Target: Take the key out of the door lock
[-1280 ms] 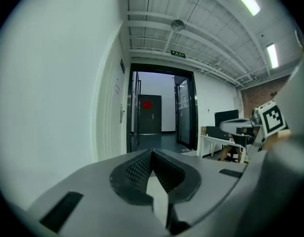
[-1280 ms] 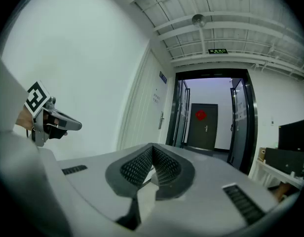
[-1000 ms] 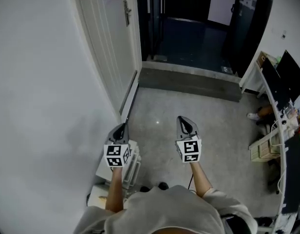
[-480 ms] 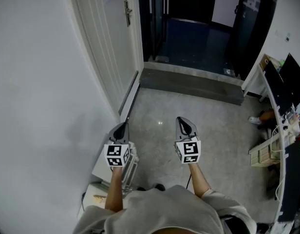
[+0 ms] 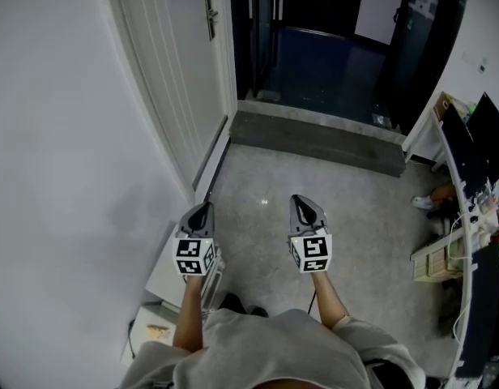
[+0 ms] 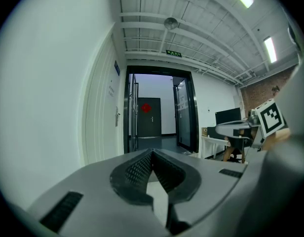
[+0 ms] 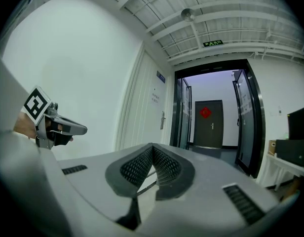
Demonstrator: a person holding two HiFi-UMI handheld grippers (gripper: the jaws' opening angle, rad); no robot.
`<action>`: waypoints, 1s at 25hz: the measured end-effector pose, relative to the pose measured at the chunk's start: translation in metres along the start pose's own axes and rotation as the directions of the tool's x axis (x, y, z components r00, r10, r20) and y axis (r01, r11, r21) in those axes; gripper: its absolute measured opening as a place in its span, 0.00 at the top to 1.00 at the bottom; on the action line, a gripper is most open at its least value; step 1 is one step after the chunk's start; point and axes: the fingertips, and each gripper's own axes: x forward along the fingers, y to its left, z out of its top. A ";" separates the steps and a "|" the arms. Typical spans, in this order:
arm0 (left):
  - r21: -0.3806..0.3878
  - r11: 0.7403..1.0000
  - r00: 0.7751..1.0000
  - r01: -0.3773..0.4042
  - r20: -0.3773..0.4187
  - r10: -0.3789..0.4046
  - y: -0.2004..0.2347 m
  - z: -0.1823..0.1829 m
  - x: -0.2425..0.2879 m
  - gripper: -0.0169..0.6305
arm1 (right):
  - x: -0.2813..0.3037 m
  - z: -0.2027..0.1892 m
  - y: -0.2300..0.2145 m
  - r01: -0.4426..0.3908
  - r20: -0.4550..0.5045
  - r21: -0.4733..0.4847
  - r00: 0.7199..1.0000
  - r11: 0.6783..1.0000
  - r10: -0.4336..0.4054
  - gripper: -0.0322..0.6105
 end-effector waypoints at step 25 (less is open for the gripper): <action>-0.031 0.998 0.998 0.063 0.007 -0.063 0.102 0.023 0.238 0.95 | 0.237 -0.009 -0.071 0.021 -0.026 -0.035 0.999 0.999 -0.021 0.91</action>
